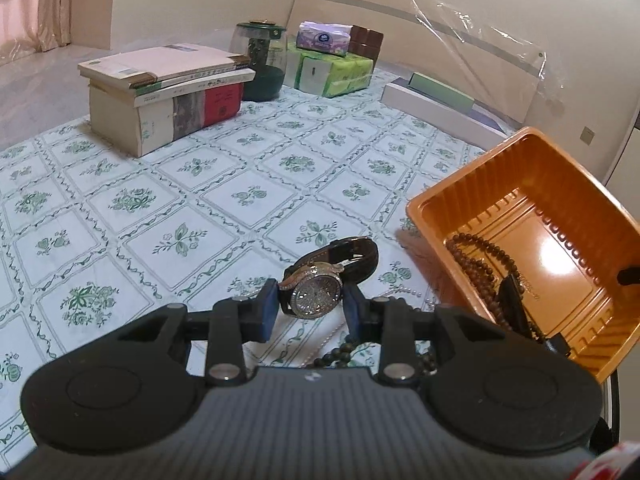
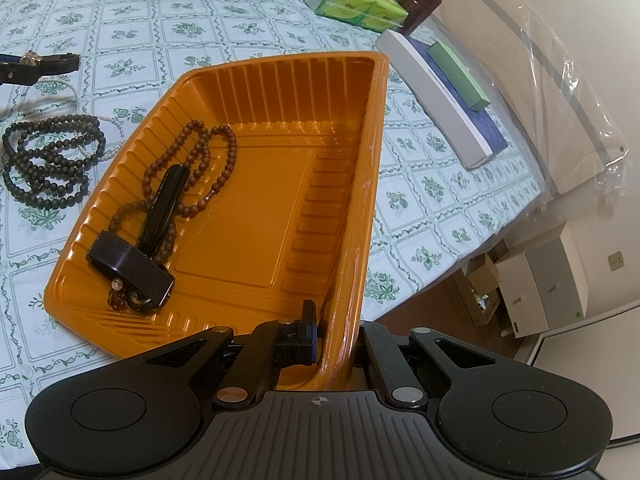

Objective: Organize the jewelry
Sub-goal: 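Lower the left gripper onto the silver wristwatch and grasp its band, then lift the wristwatch into the tray and open the left gripper, then lower the left gripper onto the dark bead strand and grasp it, then lift the dark bead strand high and lower it into the orange tray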

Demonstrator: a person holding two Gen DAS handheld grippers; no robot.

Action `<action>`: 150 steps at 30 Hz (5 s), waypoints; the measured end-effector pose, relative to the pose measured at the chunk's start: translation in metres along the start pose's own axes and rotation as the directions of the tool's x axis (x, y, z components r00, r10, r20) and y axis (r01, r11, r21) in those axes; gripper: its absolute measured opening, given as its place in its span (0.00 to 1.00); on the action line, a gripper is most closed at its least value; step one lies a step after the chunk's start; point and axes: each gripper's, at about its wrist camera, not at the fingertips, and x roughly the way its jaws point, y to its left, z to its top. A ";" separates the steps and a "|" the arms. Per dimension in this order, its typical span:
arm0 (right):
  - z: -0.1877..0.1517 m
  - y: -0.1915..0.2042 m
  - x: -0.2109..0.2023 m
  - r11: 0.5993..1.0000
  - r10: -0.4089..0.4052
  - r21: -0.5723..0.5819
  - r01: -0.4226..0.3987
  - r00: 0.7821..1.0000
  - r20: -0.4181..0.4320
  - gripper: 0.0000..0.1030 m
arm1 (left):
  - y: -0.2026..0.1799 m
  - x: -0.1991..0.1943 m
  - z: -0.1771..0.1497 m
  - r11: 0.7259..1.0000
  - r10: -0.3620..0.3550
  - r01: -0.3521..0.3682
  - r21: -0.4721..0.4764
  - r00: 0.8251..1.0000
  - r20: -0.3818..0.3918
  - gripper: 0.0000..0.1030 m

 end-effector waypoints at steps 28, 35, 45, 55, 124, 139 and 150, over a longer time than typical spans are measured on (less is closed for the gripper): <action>0.002 -0.001 0.001 1.000 0.004 0.006 -0.004 1.000 0.002 0.03 | -0.098 0.000 -0.006 0.940 -0.300 0.307 0.149 0.952 -0.069 0.29; 0.002 0.000 0.000 1.000 0.005 0.006 -0.005 1.000 0.002 0.04 | -0.131 0.006 -0.014 0.907 -0.358 0.374 0.194 0.927 -0.112 0.29; 0.002 -0.001 0.000 1.000 0.005 0.006 -0.005 1.000 0.002 0.03 | -0.151 0.022 -0.018 0.895 -0.362 0.386 0.221 0.921 -0.143 0.30; 0.003 0.001 0.000 1.000 0.006 0.004 -0.006 1.000 0.001 0.03 | -0.157 0.033 -0.017 0.897 -0.351 0.377 0.231 0.925 -0.144 0.31; -0.001 0.001 -0.001 1.000 0.001 0.005 -0.001 1.000 0.003 0.03 | -0.044 0.003 -0.067 0.519 -0.025 0.185 0.834 0.979 -0.202 0.26; -0.001 0.003 -0.001 1.000 0.000 0.007 0.000 1.000 0.002 0.03 | -0.051 0.013 -0.078 0.389 -0.013 0.170 0.905 0.984 -0.179 0.06; -0.001 0.002 -0.002 1.000 0.000 0.007 0.000 1.000 0.004 0.03 | -0.059 -0.043 -0.038 0.360 -0.097 -0.026 0.933 0.993 0.065 0.06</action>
